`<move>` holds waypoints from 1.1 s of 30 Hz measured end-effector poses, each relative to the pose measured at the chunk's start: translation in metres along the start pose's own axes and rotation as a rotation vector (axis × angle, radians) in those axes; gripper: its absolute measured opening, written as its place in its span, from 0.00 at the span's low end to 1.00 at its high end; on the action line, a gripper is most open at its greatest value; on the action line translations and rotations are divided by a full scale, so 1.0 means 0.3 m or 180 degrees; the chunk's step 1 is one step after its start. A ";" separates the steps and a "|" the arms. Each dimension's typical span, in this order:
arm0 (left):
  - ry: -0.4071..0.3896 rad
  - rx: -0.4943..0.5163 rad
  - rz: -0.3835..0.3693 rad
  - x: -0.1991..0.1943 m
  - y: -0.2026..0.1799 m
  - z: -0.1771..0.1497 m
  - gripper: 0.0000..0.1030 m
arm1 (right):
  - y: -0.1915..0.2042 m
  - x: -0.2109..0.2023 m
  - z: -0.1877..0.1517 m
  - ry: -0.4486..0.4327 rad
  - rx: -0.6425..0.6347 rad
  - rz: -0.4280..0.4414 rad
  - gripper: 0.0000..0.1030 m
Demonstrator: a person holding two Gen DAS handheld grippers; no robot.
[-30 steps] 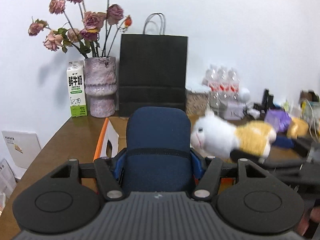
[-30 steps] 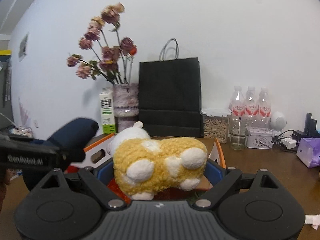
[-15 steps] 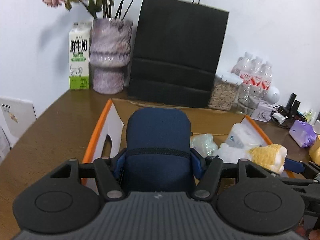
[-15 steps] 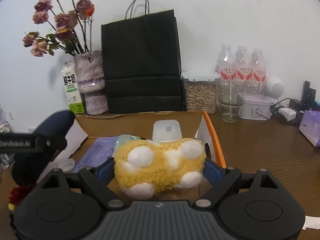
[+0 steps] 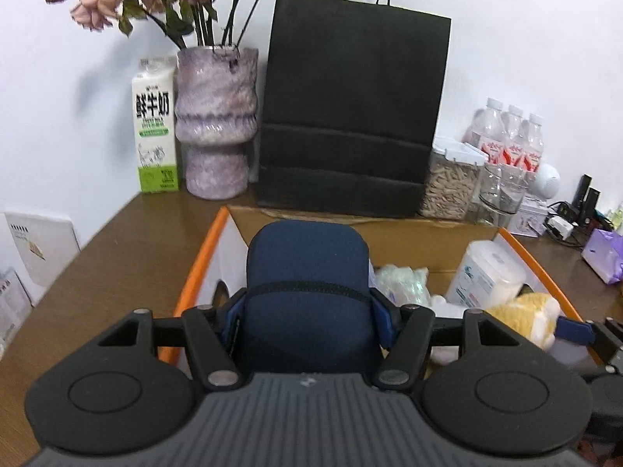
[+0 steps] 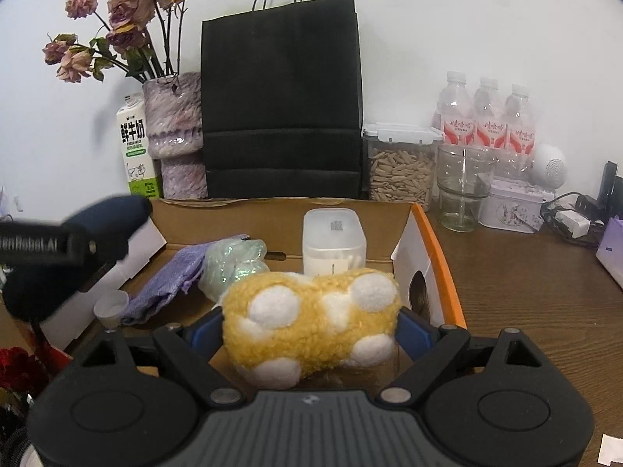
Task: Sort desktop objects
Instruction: 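Carry the navy pouch and plush sheep into the box and open both grippers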
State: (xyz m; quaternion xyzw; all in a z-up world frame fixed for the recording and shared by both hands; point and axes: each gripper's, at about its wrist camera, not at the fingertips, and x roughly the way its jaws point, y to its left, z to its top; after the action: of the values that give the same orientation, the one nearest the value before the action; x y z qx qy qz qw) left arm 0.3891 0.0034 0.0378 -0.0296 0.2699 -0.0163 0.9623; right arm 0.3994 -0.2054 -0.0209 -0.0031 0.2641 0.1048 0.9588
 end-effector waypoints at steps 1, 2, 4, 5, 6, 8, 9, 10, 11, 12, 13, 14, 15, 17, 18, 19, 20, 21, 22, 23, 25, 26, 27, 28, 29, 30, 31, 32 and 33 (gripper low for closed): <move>-0.0006 -0.0001 0.0009 0.005 0.000 0.002 0.62 | 0.003 0.001 0.000 0.0000 -0.0021 -0.0005 0.87; 0.0015 0.0018 0.0023 0.017 -0.001 0.005 0.62 | 0.005 0.002 -0.001 0.0001 -0.0048 -0.0012 0.87; 0.0073 0.0100 0.0061 0.045 -0.007 -0.002 0.62 | 0.012 0.003 -0.006 -0.0007 -0.0116 -0.0041 0.87; 0.0138 0.0164 0.0090 0.063 -0.013 -0.011 0.62 | 0.014 0.003 -0.010 -0.0010 -0.0153 -0.0054 0.87; 0.0220 0.0202 0.0106 0.079 -0.017 -0.023 0.62 | 0.015 0.004 -0.012 -0.0022 -0.0172 -0.0058 0.87; 0.0375 0.0226 0.0054 0.103 -0.018 -0.049 0.62 | 0.012 0.003 -0.012 -0.0030 -0.0180 -0.0041 0.87; 0.0425 0.0250 0.0032 0.109 -0.020 -0.062 0.62 | 0.008 0.003 -0.013 -0.0034 -0.0188 -0.0028 0.87; 0.0461 0.0297 0.0038 0.112 -0.029 -0.076 0.62 | 0.006 0.002 -0.015 -0.0040 -0.0210 -0.0015 0.87; 0.0495 0.0331 0.0053 0.115 -0.038 -0.090 0.62 | 0.005 0.001 -0.017 -0.0047 -0.0233 -0.0004 0.87; 0.0519 0.0351 0.0053 0.117 -0.042 -0.100 0.62 | 0.005 0.001 -0.018 -0.0046 -0.0250 0.0002 0.87; 0.0544 0.0357 0.0047 0.119 -0.044 -0.108 0.62 | 0.005 0.001 -0.019 -0.0043 -0.0264 0.0006 0.87; 0.0557 0.0355 0.0046 0.120 -0.042 -0.112 0.62 | 0.006 0.000 -0.019 -0.0043 -0.0276 0.0014 0.87; 0.0558 0.0350 0.0049 0.118 -0.042 -0.114 0.62 | 0.006 0.000 -0.020 -0.0044 -0.0282 0.0024 0.88; 0.0554 0.0339 0.0042 0.114 -0.042 -0.110 0.62 | 0.006 0.001 -0.019 -0.0042 -0.0286 0.0033 0.88; 0.0551 0.0346 0.0050 0.111 -0.045 -0.111 0.62 | 0.007 0.000 -0.018 -0.0041 -0.0287 0.0038 0.89; 0.0545 0.0358 0.0059 0.108 -0.047 -0.111 0.63 | 0.006 0.000 -0.018 -0.0038 -0.0286 0.0050 0.90; 0.0534 0.0366 0.0066 0.106 -0.049 -0.111 0.63 | 0.007 -0.001 -0.017 -0.0033 -0.0281 0.0067 0.91; 0.0521 0.0363 0.0073 0.103 -0.051 -0.107 0.64 | 0.007 -0.002 -0.016 -0.0026 -0.0277 0.0071 0.92; 0.0502 0.0351 0.0077 0.097 -0.050 -0.104 0.65 | 0.006 -0.003 -0.015 -0.0019 -0.0270 0.0085 0.94; 0.0466 0.0335 0.0067 0.088 -0.049 -0.099 0.66 | 0.005 -0.005 -0.013 -0.0015 -0.0255 0.0099 0.96; 0.0315 0.0321 0.0077 0.052 -0.047 -0.083 0.80 | 0.000 -0.012 -0.011 -0.0010 -0.0210 0.0121 0.99; 0.0218 0.0320 0.0090 0.032 -0.047 -0.074 0.86 | -0.001 -0.020 -0.007 -0.0024 -0.0188 0.0132 0.99; 0.0114 0.0319 0.0124 0.009 -0.046 -0.066 0.99 | -0.001 -0.031 -0.002 -0.0049 -0.0176 0.0140 1.00; 0.0000 0.0319 0.0154 -0.015 -0.045 -0.057 1.00 | -0.002 -0.040 0.002 -0.0079 -0.0167 0.0143 1.00; -0.0094 0.0315 0.0171 -0.036 -0.044 -0.050 1.00 | -0.001 -0.053 0.008 -0.0116 -0.0158 0.0146 1.00; -0.0171 0.0299 0.0192 -0.054 -0.042 -0.044 1.00 | -0.001 -0.063 0.014 -0.0144 -0.0148 0.0151 1.00; -0.0222 0.0272 0.0213 -0.067 -0.040 -0.038 1.00 | -0.002 -0.071 0.019 -0.0166 -0.0136 0.0156 1.00; -0.0276 0.0237 0.0223 -0.080 -0.037 -0.036 1.00 | -0.002 -0.081 0.024 -0.0189 -0.0122 0.0163 1.00; -0.0309 0.0215 0.0221 -0.089 -0.034 -0.032 1.00 | -0.001 -0.089 0.028 -0.0203 -0.0113 0.0167 1.00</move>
State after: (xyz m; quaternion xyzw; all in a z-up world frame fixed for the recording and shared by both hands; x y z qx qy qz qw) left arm 0.3613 -0.0060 0.0441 0.0115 0.2231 0.0095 0.9747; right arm 0.3814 -0.2106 -0.0001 -0.0099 0.2316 0.1346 0.9634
